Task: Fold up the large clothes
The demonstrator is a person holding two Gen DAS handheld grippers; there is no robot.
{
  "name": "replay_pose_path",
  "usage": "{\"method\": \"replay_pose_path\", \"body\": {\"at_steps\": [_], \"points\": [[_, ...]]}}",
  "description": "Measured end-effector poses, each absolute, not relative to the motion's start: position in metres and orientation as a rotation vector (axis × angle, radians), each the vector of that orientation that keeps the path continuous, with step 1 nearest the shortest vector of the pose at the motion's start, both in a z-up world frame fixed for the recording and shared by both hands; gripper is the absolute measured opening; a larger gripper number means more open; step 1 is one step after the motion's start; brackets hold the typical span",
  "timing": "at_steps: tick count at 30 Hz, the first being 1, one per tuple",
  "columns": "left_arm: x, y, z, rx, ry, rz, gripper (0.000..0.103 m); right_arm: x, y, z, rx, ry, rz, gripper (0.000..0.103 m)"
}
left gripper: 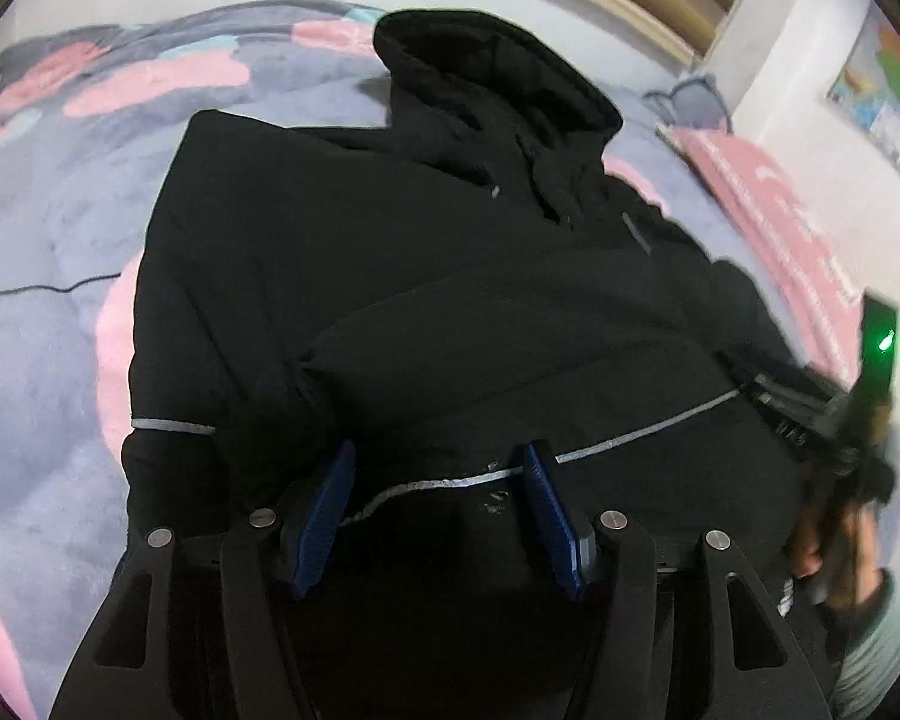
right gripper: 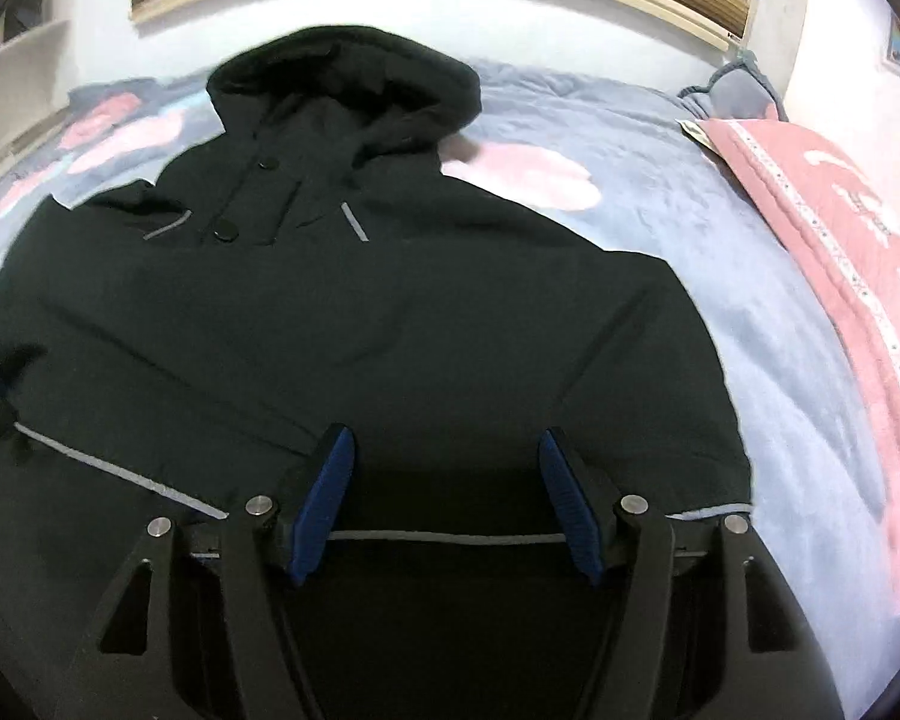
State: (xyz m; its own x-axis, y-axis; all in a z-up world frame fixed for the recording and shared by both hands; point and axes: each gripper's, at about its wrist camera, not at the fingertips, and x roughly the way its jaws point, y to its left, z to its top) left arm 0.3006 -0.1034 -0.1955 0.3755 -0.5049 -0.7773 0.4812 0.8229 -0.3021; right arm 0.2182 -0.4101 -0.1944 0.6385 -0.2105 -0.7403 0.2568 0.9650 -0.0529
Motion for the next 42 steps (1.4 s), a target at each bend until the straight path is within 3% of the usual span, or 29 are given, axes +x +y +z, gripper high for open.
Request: {"method": "replay_pose_path", "body": {"at_steps": [15,20,29,42], "points": [[0.243,-0.120,-0.177,0.244,0.823,-0.503,0.061,0.181,-0.391,-0.190,0.015,0.844,-0.306,0.068],[0.228,-0.104,-0.134,0.199,0.775,-0.554,0.061,0.173,-0.389,-0.176,0.030,0.880,-0.279,0.077],[0.304,-0.119,-0.065,0.117,0.732,-0.542,0.062,0.218,-0.426,-0.117,0.302,0.838,-0.166,0.078],[0.396,-0.160,0.014,0.192,0.835,-0.470,0.062,0.307,-0.467,-0.021,0.381,0.962,-0.177,0.079]]}}
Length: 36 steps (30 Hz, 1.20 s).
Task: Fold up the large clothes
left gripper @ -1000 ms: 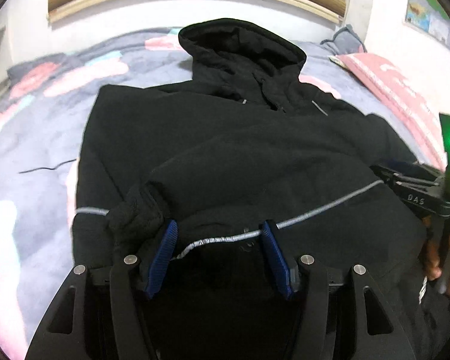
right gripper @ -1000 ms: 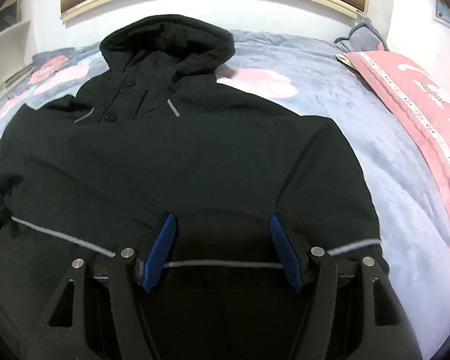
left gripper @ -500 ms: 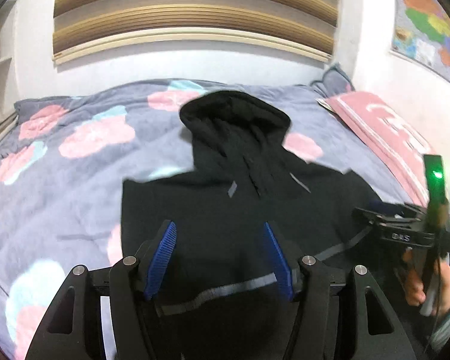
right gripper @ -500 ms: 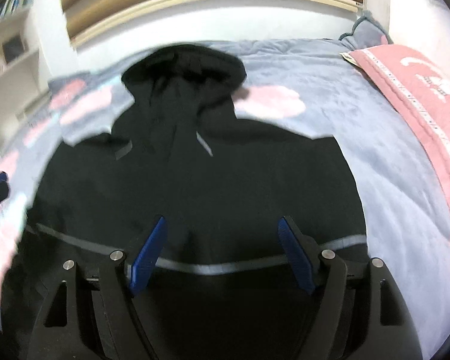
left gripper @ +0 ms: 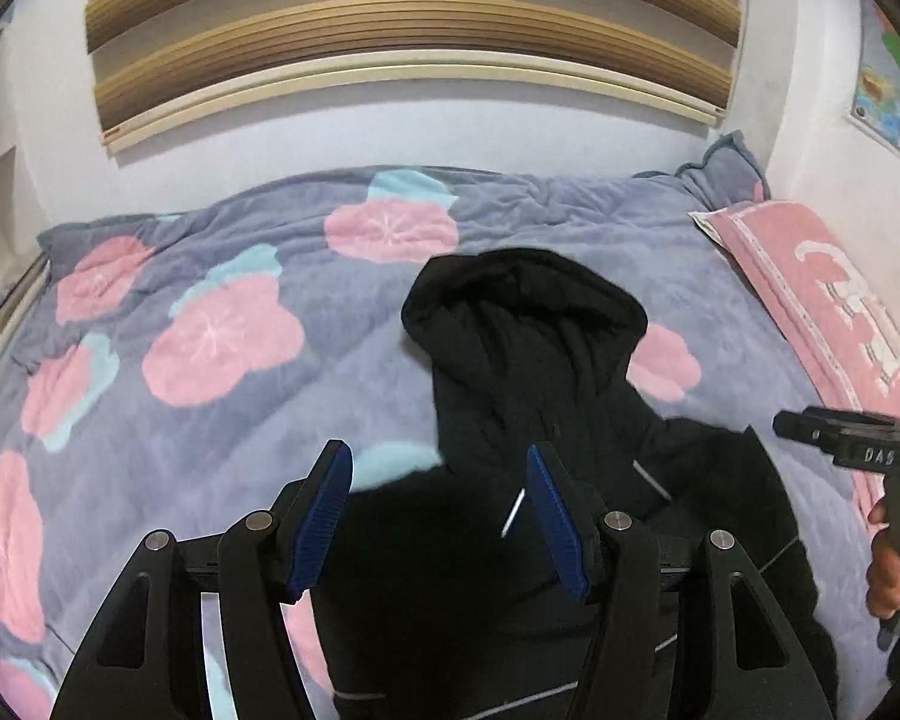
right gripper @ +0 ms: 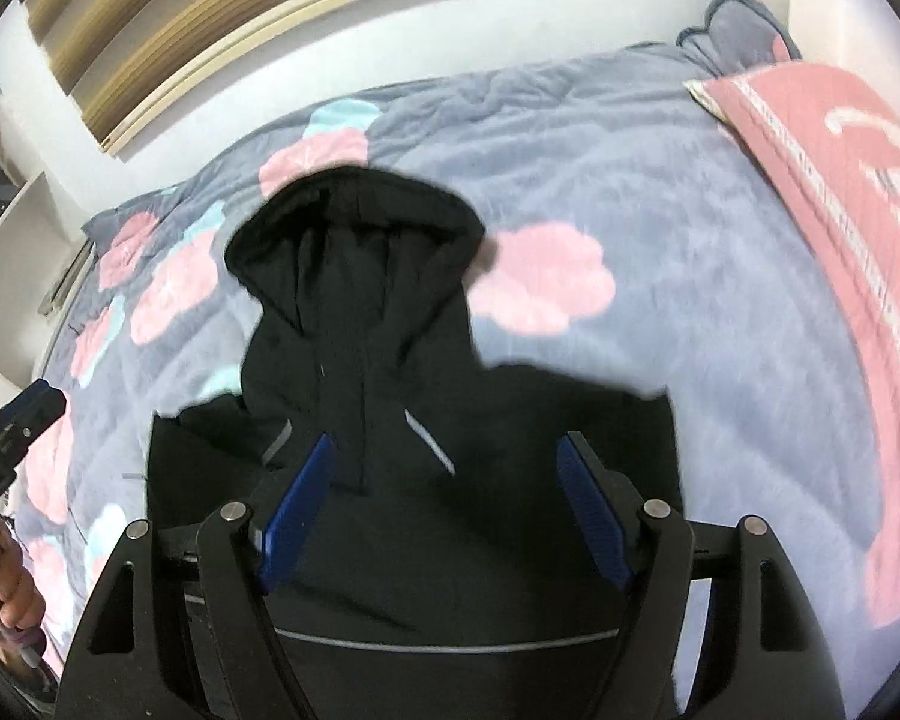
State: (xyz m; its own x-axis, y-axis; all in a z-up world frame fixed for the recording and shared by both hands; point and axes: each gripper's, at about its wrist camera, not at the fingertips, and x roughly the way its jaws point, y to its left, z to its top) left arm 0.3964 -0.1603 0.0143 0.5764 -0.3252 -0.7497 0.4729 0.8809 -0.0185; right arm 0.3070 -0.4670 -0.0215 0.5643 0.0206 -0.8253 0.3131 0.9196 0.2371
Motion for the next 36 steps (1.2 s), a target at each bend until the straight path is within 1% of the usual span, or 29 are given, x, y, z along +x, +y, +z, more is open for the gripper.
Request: {"method": "replay_pose_path", "body": {"at_steps": [4,8,12,16,21,26,27,28,30,31,32,33,34,36], "points": [[0.427,-0.173,0.025,0.191,0.874,-0.487,0.062,0.342,-0.474,0.001,0.327,0.979,-0.194,0.078],[0.459,-0.190,0.011,0.192,0.931,-0.490,0.062,0.375,-0.483,-0.006,0.311,1.013,-0.199,0.078],[0.496,-0.206,-0.015,0.184,0.980,-0.469,0.062,0.414,-0.493,-0.033,0.294,1.070,-0.196,0.078],[0.542,-0.222,-0.053,0.177,1.021,-0.428,0.062,0.454,-0.509,-0.073,0.325,1.120,-0.177,0.078],[0.583,-0.234,-0.089,0.151,1.001,-0.412,0.062,0.490,-0.525,-0.114,0.348,1.122,-0.179,0.078],[0.607,-0.242,-0.119,0.132,1.024,-0.413,0.062,0.516,-0.530,-0.144,0.385,1.127,-0.154,0.074],[0.611,-0.245,-0.125,0.137,1.031,-0.413,0.062,0.521,-0.530,-0.149,0.388,1.132,-0.150,0.069],[0.614,-0.246,-0.130,0.144,1.034,-0.408,0.062,0.527,-0.530,-0.155,0.390,1.140,-0.140,0.057],[0.623,-0.248,-0.140,0.148,1.036,-0.391,0.062,0.535,-0.527,-0.160,0.377,1.148,-0.135,0.048],[0.629,-0.248,-0.145,0.146,1.042,-0.380,0.058,0.537,-0.525,-0.160,0.341,1.140,-0.161,0.038],[0.633,-0.246,-0.148,0.144,1.045,-0.367,0.048,0.538,-0.524,-0.159,0.317,1.139,-0.170,0.036],[0.636,-0.243,-0.150,0.127,1.056,-0.374,0.023,0.537,-0.524,-0.157,0.305,1.121,-0.180,0.028],[0.639,-0.238,-0.153,0.083,1.083,-0.408,0.016,0.535,-0.526,-0.154,0.308,1.107,-0.183,0.018],[0.638,-0.222,-0.149,-0.007,1.074,-0.428,0.016,0.526,-0.536,-0.142,0.346,1.062,-0.181,0.015]]}}
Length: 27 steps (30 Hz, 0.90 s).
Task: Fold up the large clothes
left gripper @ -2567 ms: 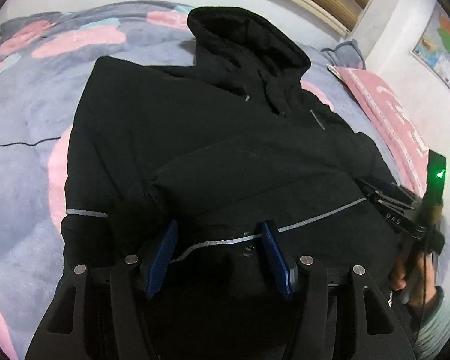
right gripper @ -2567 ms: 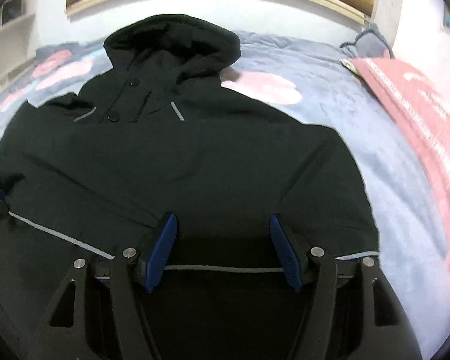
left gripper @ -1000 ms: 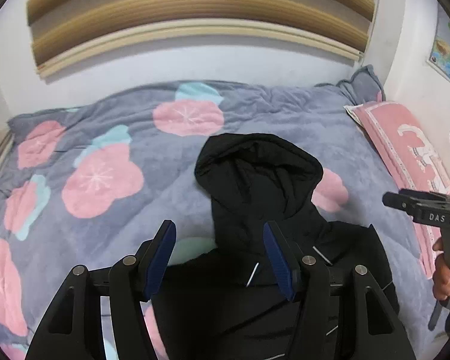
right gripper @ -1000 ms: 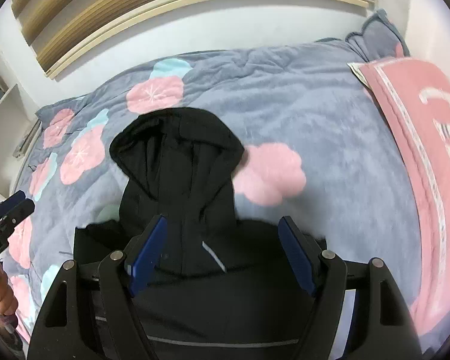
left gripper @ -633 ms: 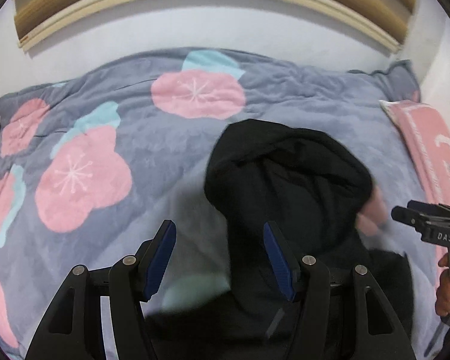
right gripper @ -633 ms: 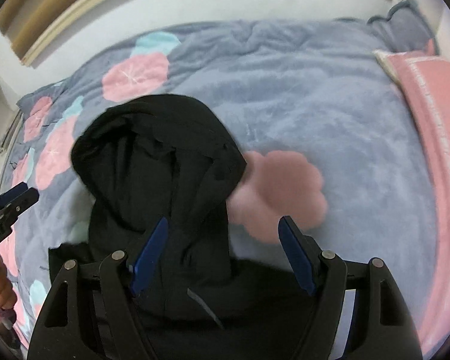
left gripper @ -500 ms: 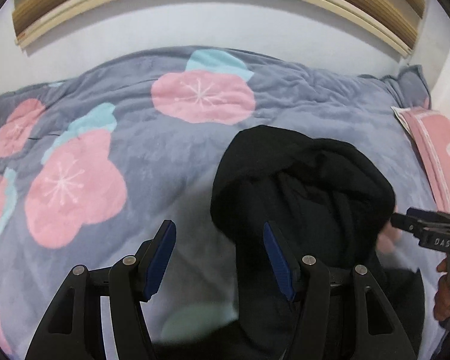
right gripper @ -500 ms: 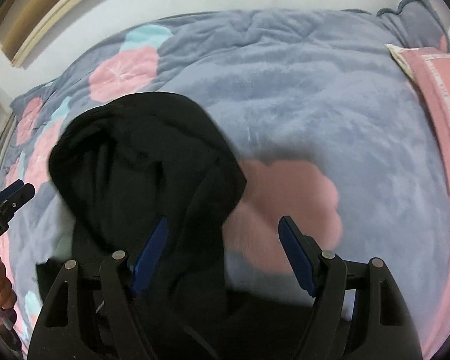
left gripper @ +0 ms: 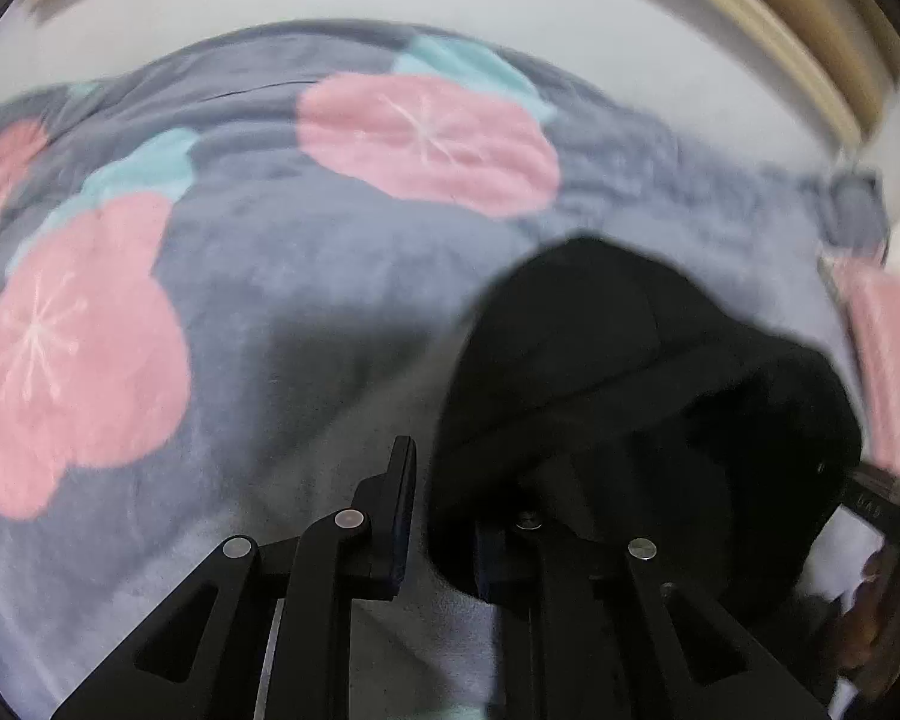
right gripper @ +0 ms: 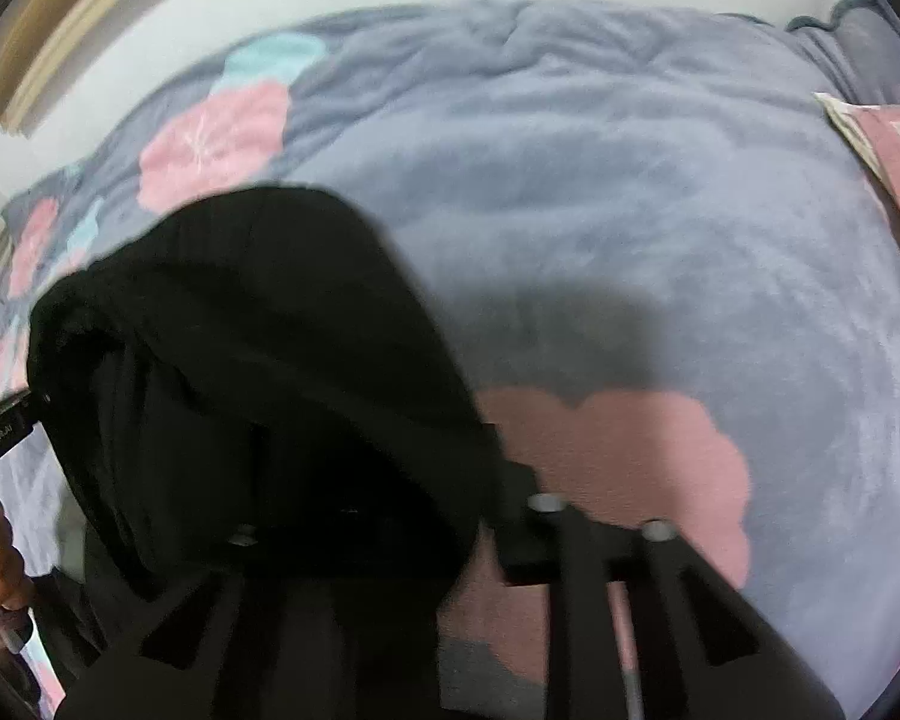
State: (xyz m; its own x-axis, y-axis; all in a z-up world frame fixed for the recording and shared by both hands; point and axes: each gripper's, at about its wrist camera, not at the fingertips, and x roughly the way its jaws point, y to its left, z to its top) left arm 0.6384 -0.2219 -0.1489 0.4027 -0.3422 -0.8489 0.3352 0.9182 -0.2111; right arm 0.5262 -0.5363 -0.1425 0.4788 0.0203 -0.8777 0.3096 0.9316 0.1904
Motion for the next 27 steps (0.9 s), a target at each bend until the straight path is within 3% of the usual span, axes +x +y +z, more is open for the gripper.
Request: {"method": "replay_pose_path", "body": {"at_steps": [6,13,17,18,21,24,27], "points": [[0.614,-0.176,-0.122,-0.226,1.000,-0.560,0.017,0.499,-0.538,-0.117,0.349,0.972,-0.137,0.013],[0.634,-0.178,-0.212,-0.168,1.241,-0.512,0.022,0.514,-0.537,-0.181,0.331,1.108,-0.130,0.013],[0.635,-0.184,-0.213,-0.133,1.242,-0.529,0.024,0.515,-0.550,-0.199,0.423,1.155,-0.081,0.014],[0.633,-0.187,-0.208,-0.090,1.228,-0.530,0.027,0.515,-0.551,-0.195,0.415,1.163,-0.073,0.017],[0.621,-0.190,-0.188,0.062,1.163,-0.487,0.056,0.507,-0.549,-0.179,0.344,1.176,-0.077,0.035],[0.606,-0.178,-0.165,0.107,1.116,-0.502,0.058,0.490,-0.548,-0.157,0.293,1.166,-0.068,0.046],[0.593,-0.165,-0.140,0.118,1.088,-0.520,0.058,0.472,-0.542,-0.137,0.274,1.188,-0.020,0.047]]}}
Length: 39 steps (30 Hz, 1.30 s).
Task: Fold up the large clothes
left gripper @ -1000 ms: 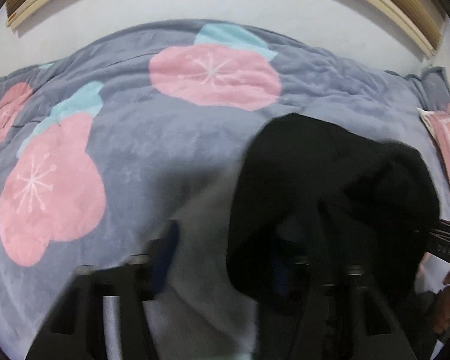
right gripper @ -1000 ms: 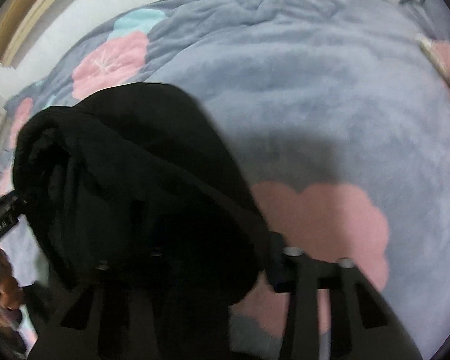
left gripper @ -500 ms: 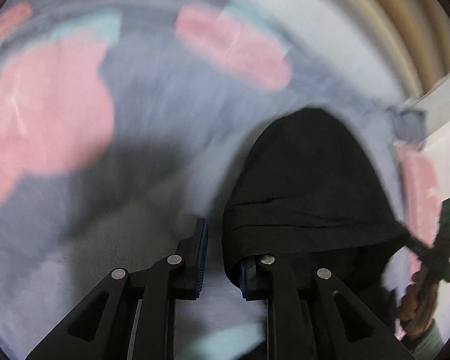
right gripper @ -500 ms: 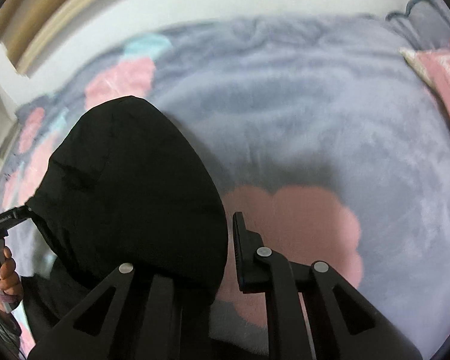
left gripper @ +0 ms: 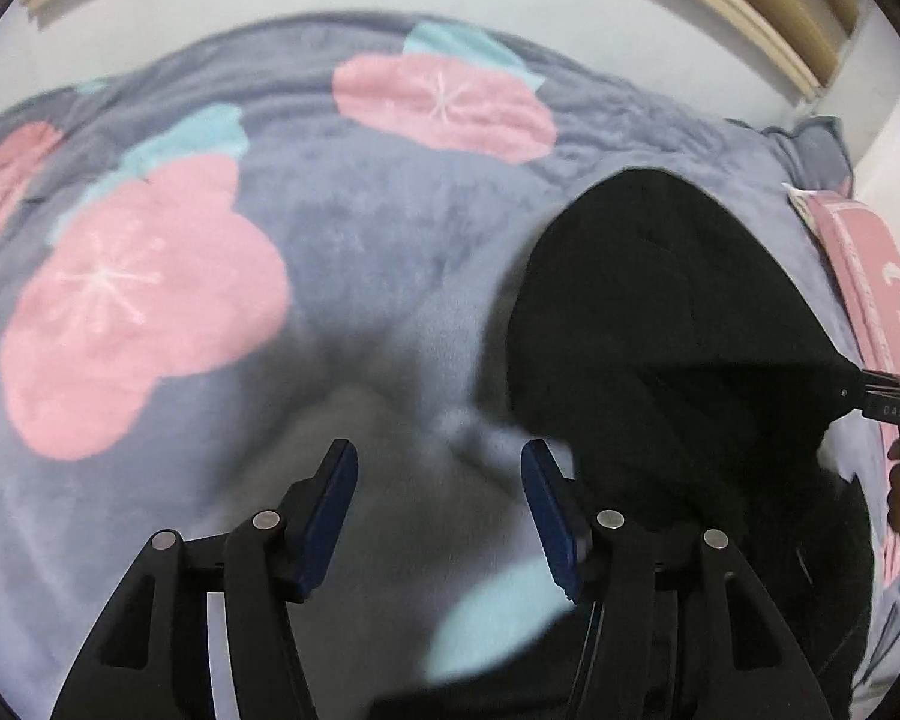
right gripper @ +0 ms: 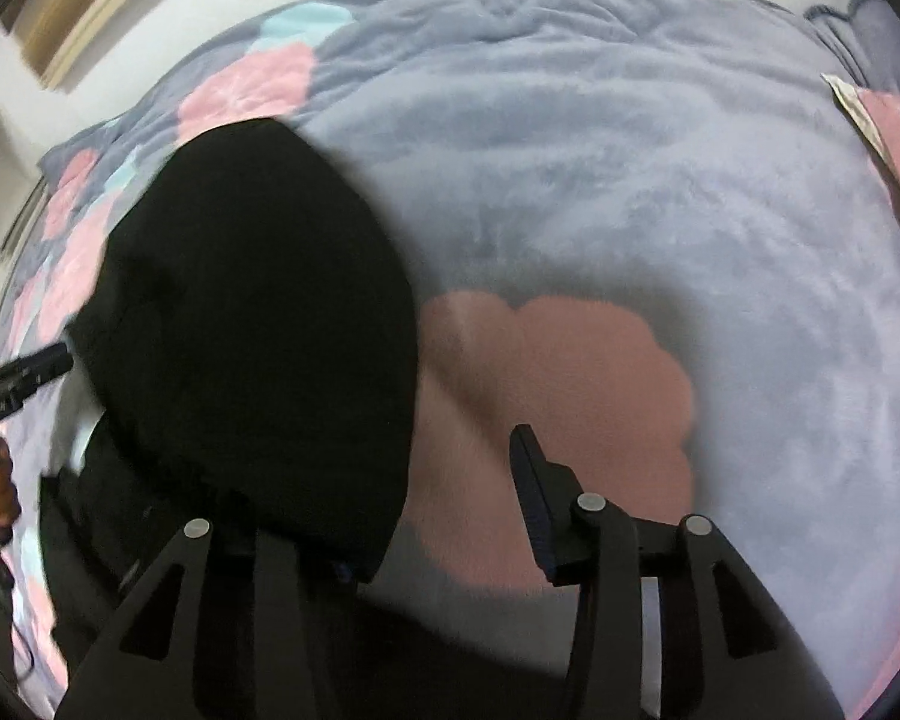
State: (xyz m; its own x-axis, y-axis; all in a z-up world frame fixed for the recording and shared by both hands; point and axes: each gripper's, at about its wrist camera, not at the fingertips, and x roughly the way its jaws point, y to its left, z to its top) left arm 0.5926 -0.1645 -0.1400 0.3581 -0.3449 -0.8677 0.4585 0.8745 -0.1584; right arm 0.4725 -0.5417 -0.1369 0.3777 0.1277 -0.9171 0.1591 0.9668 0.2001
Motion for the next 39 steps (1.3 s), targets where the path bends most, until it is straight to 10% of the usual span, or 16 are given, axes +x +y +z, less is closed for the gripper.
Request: {"method": "replay_pose_path", "body": {"at_steps": [9,21,25,39], "points": [[0.612,-0.212,-0.062,0.096,0.921,-0.703,0.058,0.480,-0.518,-0.065,0.240,1.097,0.129,0.050],[0.625,-0.237,-0.190,0.122,1.199,-0.662,0.059,0.518,-0.524,-0.171,0.331,1.221,0.028,0.050],[0.640,-0.218,-0.222,-0.006,1.275,-0.595,0.074,0.513,-0.523,-0.198,0.362,1.213,0.002,0.050],[0.638,-0.215,-0.127,0.127,1.080,-0.630,0.074,0.535,-0.541,-0.136,0.292,1.185,0.062,0.067]]}}
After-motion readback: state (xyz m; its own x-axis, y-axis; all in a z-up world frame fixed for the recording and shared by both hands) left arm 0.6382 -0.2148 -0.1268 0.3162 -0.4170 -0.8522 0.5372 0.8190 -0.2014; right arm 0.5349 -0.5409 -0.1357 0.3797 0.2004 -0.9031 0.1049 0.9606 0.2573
